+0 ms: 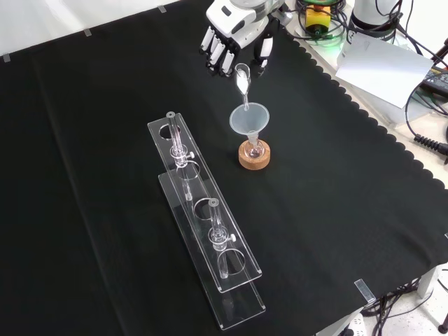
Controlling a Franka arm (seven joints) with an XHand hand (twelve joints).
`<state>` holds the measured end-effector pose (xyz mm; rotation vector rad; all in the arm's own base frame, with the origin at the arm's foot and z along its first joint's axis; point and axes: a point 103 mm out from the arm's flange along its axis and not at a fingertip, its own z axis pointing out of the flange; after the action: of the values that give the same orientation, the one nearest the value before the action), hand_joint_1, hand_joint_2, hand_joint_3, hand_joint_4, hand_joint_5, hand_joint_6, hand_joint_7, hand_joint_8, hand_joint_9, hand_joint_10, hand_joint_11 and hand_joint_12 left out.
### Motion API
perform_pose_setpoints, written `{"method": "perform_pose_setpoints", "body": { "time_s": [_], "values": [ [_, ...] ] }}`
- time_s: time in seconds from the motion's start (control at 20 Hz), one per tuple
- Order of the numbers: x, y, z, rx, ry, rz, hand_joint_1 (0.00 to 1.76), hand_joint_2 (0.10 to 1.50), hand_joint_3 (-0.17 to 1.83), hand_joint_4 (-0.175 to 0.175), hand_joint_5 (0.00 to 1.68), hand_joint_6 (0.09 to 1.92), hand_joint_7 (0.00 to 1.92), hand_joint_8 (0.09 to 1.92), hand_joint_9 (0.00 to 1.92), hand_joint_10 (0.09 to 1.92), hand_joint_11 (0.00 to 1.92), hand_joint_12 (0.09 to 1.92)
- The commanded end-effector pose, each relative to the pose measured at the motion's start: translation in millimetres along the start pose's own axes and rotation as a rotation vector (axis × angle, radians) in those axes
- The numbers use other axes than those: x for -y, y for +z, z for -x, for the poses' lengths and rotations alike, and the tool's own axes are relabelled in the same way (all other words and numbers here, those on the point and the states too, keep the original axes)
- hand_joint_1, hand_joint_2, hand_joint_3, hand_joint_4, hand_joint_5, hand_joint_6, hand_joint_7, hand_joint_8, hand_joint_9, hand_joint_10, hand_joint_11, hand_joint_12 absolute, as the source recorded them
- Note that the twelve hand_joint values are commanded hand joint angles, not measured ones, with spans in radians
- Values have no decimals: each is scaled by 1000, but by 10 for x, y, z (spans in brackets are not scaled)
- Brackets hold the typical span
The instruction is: Pour all the NaCl from the weighing funnel into the round-bottom flask.
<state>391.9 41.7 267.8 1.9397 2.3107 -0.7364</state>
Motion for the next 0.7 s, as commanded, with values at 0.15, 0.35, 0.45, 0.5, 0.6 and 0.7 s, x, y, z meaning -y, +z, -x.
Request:
{"method": "perform_pose_setpoints", "body": {
  "time_s": [0.15, 0.35, 0.45, 0.5, 0.6, 0.7],
  "values": [
    [37, -5, 100, 33, -6, -16, 1098, 668, 710, 175, 1188, 850, 699, 596, 1074, 343, 807, 1092],
    [20, -6, 148, 46, -9, -30, 1098, 668, 710, 175, 1188, 849, 697, 595, 1075, 342, 807, 1091],
    [2, -58, 4, 88, 5, -31, 1099, 668, 710, 175, 1189, 848, 696, 595, 1075, 342, 807, 1091],
    [-1, -69, -42, 84, 4, -27, 1099, 668, 710, 175, 1189, 847, 695, 595, 1075, 342, 807, 1091],
    [-9, -76, -75, 95, 2, -35, 1099, 667, 710, 175, 1189, 847, 695, 594, 1075, 341, 807, 1091],
    [-11, -89, -94, 94, -11, -20, 1099, 667, 710, 175, 1190, 846, 694, 594, 1075, 340, 807, 1091]
  ]
}}
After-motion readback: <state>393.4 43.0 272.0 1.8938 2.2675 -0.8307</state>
